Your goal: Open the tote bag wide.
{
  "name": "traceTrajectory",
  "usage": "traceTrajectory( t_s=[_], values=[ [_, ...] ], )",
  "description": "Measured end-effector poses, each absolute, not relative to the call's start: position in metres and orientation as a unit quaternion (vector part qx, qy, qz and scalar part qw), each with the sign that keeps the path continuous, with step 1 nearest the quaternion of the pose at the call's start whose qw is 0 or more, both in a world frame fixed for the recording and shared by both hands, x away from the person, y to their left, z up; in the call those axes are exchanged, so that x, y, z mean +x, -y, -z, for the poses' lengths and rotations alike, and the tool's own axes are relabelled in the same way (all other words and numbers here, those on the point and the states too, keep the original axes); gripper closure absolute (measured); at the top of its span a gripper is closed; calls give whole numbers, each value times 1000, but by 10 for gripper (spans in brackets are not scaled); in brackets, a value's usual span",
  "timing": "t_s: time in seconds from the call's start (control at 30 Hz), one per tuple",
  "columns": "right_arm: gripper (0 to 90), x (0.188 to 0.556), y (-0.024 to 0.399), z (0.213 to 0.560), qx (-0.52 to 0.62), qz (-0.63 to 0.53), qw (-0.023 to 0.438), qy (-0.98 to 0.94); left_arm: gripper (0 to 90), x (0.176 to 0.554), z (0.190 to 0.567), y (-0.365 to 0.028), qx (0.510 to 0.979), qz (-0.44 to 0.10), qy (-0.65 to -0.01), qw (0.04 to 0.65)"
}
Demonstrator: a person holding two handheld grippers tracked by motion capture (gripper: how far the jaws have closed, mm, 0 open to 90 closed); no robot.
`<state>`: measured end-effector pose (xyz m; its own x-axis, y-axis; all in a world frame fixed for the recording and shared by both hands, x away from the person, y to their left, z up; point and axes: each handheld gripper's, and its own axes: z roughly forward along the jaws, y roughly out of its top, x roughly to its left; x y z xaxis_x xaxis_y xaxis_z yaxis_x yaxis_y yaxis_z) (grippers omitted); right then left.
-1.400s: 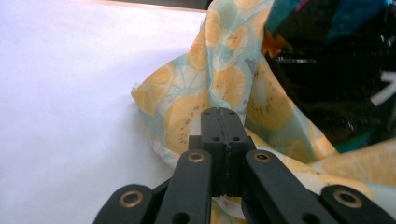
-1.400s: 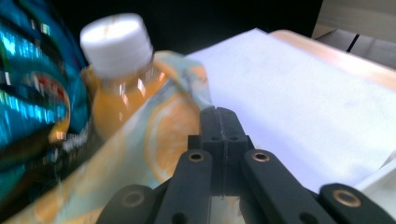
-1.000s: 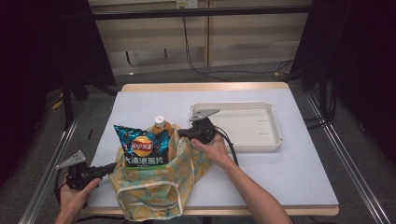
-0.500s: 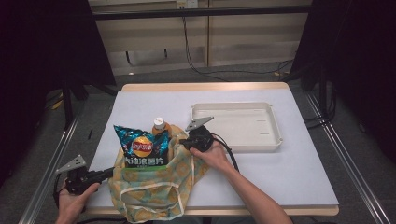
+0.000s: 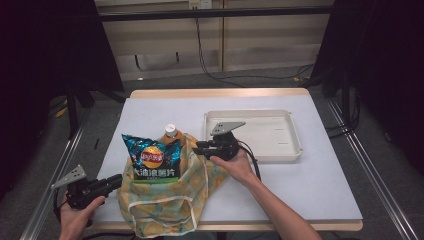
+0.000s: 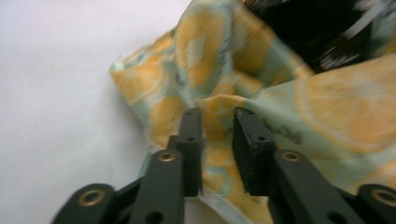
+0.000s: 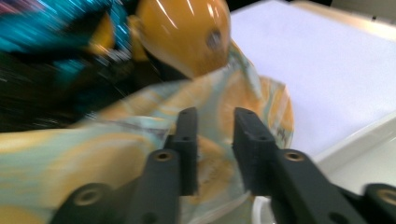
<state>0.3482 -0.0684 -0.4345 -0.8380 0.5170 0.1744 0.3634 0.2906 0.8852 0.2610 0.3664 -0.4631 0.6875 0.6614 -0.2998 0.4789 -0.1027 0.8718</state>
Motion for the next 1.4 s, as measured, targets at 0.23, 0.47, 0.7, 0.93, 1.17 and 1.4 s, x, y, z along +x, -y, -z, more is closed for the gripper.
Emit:
traceTrajectory(
  t_s=[0.23, 0.47, 0.7, 0.93, 1.17, 1.4],
  values=[
    [617, 318, 73, 411, 243, -554, 59, -794, 625, 250, 444, -361, 729, -93, -367, 570],
    [527, 294, 65, 402, 211, -556, 58, -802, 541, 225, 423, -340, 745, -95, -324, 576],
    [492, 285, 62, 399, 191, -578, 32, -793, 412, 221, 421, -322, 764, -94, -303, 562],
    [438, 282, 55, 402, 163, -575, 1, -802, 893, 220, 430, -313, 794, -72, -274, 538],
    [410, 281, 47, 413, 136, -559, -30, -817, 900, 221, 442, -308, 812, -48, -284, 507],
    [666, 279, 39, 432, 127, -534, -43, -835, 900, 222, 450, -308, 811, -35, -287, 509]
  ],
)
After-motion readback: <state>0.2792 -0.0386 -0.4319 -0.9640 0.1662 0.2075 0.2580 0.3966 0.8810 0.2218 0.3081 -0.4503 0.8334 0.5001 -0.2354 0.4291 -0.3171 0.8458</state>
